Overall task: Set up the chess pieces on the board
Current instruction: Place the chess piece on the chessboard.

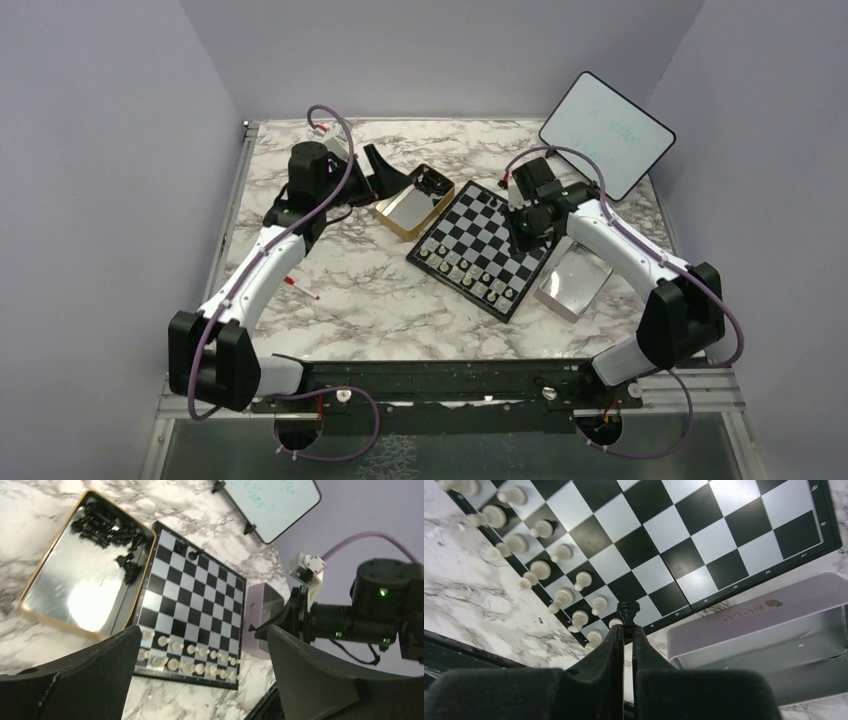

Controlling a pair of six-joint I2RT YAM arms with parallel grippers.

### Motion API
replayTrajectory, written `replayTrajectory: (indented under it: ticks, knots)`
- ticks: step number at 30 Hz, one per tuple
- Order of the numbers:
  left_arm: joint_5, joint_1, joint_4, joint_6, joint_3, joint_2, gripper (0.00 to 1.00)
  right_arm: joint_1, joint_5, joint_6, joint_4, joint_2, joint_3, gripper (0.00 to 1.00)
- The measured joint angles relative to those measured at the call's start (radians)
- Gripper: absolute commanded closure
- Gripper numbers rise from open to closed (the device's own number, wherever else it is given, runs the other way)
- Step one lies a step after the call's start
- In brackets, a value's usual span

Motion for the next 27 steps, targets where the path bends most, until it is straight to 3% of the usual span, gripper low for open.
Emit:
replayTrajectory:
  ticks: [8,15,27]
  knots:
    - [-0.074,-0.019,-0.159,0.240,-0.095,-0.163,0.01,-0.035,-0.037,-0.051,-0.077,0.175,0.038,0.99]
    - [-0.219,-0.198,-0.198,0.448,-0.155,-0.259,0.01,-0.052,-0.039,-0.099,-0.130,0.324,0.106,0.98]
    - [-0.311,-0.218,-0.219,0.563,-0.193,-0.344,0.01,-0.060,-0.022,-0.123,-0.177,0.415,0.192,0.71]
